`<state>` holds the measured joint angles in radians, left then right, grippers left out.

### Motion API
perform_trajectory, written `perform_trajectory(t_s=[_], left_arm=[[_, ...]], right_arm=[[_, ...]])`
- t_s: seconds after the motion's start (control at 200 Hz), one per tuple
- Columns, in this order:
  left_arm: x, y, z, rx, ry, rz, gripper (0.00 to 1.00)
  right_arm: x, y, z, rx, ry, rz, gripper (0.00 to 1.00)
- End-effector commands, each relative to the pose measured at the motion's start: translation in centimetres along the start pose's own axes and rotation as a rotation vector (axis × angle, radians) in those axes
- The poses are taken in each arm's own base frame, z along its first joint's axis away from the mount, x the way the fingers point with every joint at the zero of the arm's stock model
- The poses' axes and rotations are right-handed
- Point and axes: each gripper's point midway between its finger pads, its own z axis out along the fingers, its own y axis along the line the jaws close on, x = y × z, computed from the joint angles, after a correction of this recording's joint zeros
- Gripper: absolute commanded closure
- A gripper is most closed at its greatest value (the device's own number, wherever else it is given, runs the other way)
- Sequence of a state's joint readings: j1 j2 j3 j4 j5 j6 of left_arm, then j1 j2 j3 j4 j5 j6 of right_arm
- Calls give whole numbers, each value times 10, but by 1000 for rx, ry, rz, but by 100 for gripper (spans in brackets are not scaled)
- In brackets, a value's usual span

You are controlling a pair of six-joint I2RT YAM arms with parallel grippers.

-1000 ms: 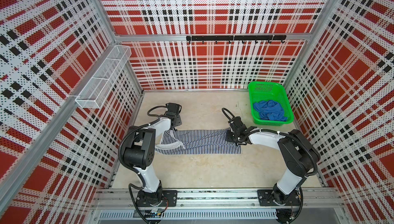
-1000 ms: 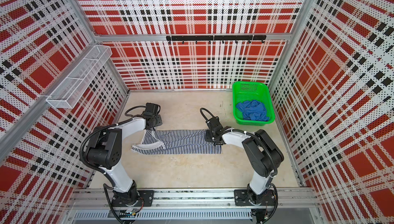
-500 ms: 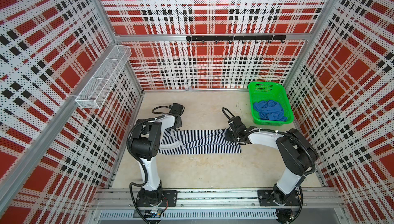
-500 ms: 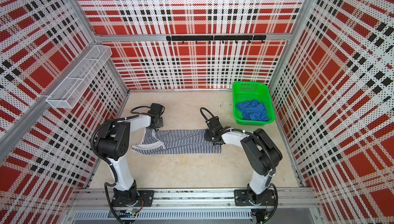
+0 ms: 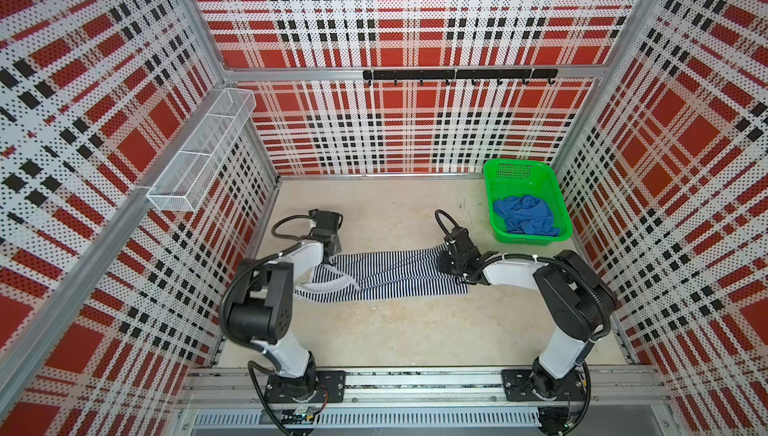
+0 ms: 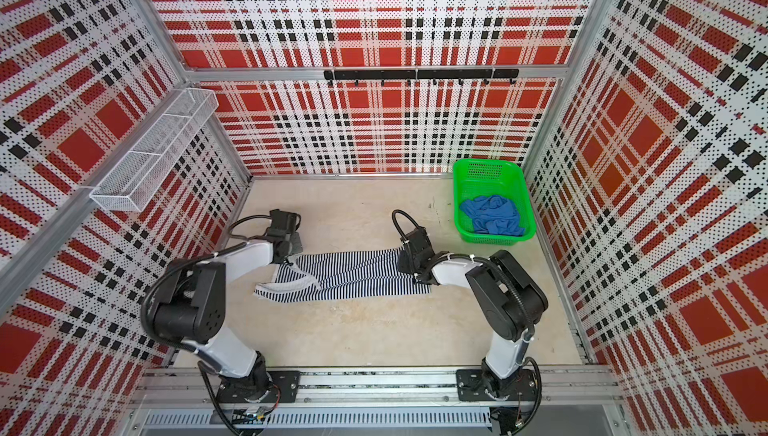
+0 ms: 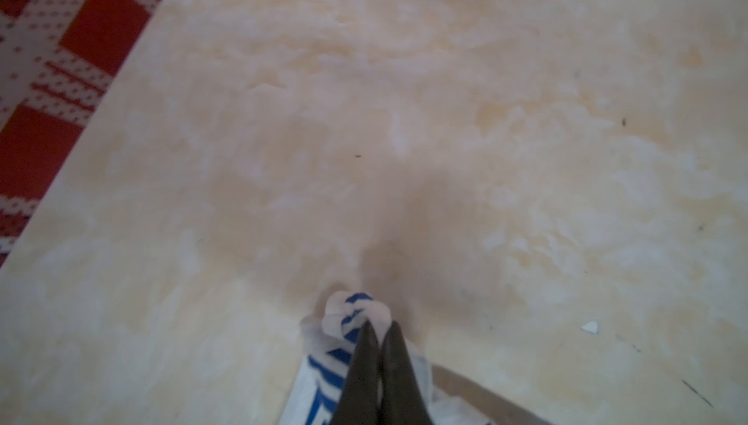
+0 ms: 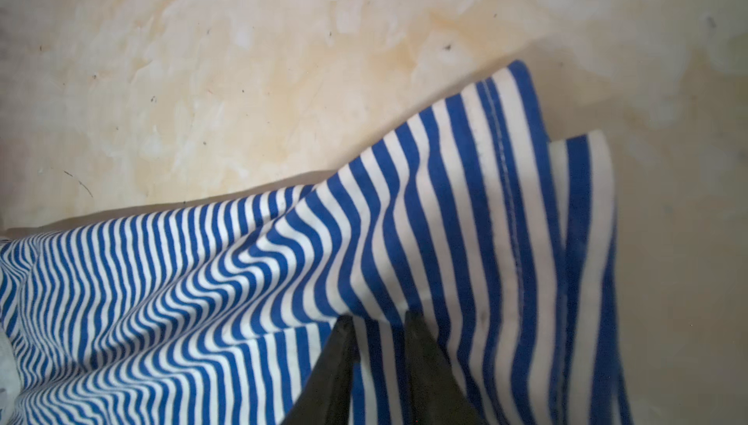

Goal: Fold and stack the tank tops

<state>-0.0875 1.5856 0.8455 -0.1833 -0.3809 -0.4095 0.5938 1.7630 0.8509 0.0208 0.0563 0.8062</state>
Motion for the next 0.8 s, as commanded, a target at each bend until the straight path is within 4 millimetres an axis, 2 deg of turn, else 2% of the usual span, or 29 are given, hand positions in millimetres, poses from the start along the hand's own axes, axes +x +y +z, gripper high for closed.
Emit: perform_trajectory(t_s=[0.0, 0.09, 0.165, 0.21, 0.306, 0.401, 0.476, 0.546, 0.646, 0.737, 0.797], left_arm=[[-3, 18, -10, 67, -79, -181, 100], [13, 39, -3, 66, -43, -241, 100], [21, 50, 1, 54, -24, -269, 77], [21, 57, 1, 42, -31, -289, 70], [11, 69, -9, 24, -84, -336, 56], [-7, 83, -28, 5, -171, -382, 43], [-19, 92, -43, -8, -229, -405, 38], [-28, 99, -54, -11, -264, -417, 37], [-36, 91, -61, 40, -269, -410, 37], [-33, 61, -58, 133, -221, -376, 40], [-21, 37, -53, 171, -167, -331, 41]], right_arm=[[39, -43, 10, 130, 76, 58, 74], [38, -45, 10, 127, 58, 78, 74], [33, -43, 6, 118, 34, 87, 74], [31, -43, 4, 115, 22, 89, 74], [24, -39, -4, 90, -12, 86, 71], [17, -32, -13, 59, -36, 74, 65], [11, -25, -21, 39, -49, 59, 63], [3, -19, -28, 23, -67, 37, 61], [-6, -8, -34, -8, -84, -21, 59], [-12, 1, -35, -41, -94, -92, 61], [-16, -1, -34, -20, -85, -113, 65]])
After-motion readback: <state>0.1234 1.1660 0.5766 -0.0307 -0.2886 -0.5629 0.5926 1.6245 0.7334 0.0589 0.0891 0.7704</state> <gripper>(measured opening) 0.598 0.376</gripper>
